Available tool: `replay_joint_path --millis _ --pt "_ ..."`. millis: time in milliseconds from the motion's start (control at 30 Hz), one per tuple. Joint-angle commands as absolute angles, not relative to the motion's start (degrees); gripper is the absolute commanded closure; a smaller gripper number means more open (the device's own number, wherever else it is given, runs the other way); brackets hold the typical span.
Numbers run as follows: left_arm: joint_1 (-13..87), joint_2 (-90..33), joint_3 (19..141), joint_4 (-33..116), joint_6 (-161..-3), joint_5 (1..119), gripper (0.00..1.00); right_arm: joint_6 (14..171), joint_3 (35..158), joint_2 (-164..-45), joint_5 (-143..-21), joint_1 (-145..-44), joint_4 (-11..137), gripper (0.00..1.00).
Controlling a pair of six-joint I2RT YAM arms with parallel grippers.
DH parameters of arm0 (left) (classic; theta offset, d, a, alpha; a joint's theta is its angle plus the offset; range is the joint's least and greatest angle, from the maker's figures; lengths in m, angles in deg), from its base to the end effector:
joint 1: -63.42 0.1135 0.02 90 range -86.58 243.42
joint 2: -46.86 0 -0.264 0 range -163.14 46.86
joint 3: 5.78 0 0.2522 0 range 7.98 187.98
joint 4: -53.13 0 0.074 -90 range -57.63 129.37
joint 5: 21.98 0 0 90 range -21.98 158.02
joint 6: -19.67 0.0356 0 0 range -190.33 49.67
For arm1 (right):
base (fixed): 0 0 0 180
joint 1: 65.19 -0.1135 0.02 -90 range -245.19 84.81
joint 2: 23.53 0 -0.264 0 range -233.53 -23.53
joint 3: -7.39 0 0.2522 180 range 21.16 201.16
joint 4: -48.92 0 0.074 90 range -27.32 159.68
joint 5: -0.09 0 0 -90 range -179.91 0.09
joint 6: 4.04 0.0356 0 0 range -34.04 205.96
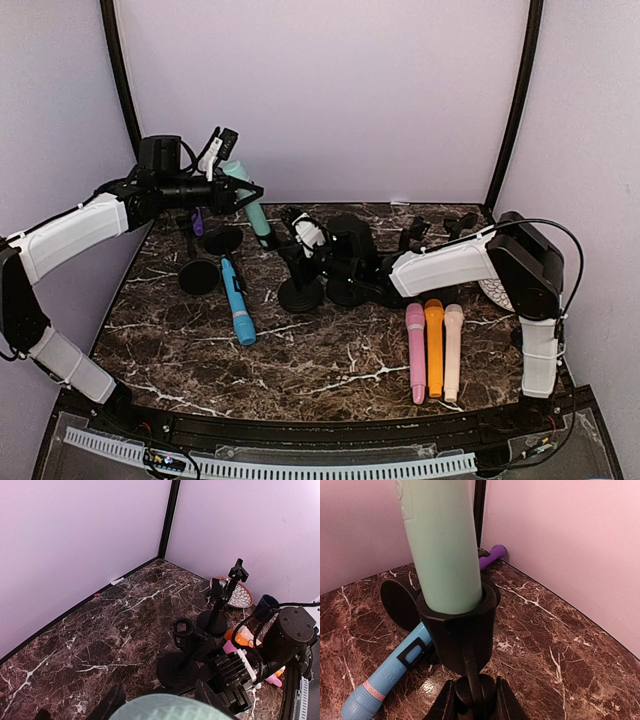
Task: Remove the microphone from the stand
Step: Remove the microphone from the microphone stand.
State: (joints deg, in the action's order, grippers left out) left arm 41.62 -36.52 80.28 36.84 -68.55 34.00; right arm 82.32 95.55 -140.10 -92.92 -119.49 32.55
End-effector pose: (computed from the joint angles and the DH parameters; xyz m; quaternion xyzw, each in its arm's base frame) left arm 0.3102 -0.1455 0.3632 0.3306 0.6987 -0.3292 0.5423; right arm 0.2741 0.3782 0.2068 -0.3619 0.6879 0.2506 0.5771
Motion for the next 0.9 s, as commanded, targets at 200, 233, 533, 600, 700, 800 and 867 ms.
replay_joint_path --millis 200,233,533,600,700,800,867 --pt "43.15 -30.67 79.48 45.80 -64.51 27.97 1.00 88.27 96.07 -143.86 -102.53 -114.52 43.47 1.00" --pt "43.13 -30.45 79.34 45.88 -64.52 28.04 1.00 88.31 96.12 -143.99 -102.42 -114.43 43.48 1.00" --pt "43.12 -29.23 78.55 47.35 -65.02 28.66 1.00 88.15 96.34 -144.45 -102.30 -114.23 43.57 1.00" --pt "43.12 -28.80 78.22 47.84 -65.17 29.16 1.00 88.28 96.30 -144.59 -102.22 -114.23 43.48 1.00" --pt "43.12 -27.80 76.92 49.69 -65.65 31.23 1.00 88.42 96.30 -144.77 -102.30 -114.23 43.40 1.00" --pt "43.18 -26.56 75.82 50.70 -65.80 32.90 1.00 88.42 96.19 -144.90 -102.52 -114.23 43.19 1.00" --pt "43.19 -26.01 75.49 51.12 -65.96 33.89 1.00 88.42 96.28 -144.99 -102.69 -114.24 43.16 1.00"
